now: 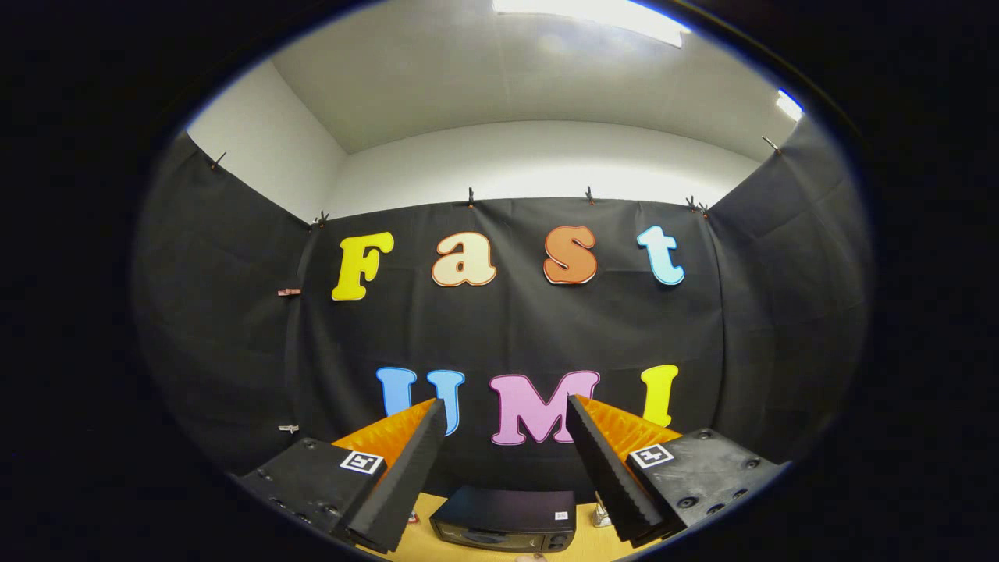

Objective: Open the toaster oven, put the food inside, and close the toaster oven door.

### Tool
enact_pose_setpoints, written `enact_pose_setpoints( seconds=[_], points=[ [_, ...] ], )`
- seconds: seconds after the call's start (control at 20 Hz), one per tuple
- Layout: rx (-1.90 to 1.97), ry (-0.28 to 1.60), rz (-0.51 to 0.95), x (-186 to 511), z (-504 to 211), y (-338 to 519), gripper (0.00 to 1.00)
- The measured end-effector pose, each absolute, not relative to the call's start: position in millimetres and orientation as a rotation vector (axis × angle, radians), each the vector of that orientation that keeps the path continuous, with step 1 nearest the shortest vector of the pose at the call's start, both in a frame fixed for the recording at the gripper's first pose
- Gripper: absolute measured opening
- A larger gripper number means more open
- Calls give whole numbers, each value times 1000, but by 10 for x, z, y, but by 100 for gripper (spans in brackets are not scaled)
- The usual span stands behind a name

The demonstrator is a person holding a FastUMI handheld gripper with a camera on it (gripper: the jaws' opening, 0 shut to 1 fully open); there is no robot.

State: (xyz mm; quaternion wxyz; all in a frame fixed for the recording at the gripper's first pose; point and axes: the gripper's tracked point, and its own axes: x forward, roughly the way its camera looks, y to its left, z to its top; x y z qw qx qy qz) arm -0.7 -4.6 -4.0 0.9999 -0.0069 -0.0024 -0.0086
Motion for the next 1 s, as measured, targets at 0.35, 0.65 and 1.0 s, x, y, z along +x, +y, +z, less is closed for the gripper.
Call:
enact_pose_setpoints(
  seconds=[0.35, 0.65, 1.0],
  points=[
    [22, 74, -33, 205, -553, -98, 98],
    [51, 158, -72, 592, -1284, -143, 99],
    [136, 285, -58, 939, -2451, 18, 99]
  ],
)
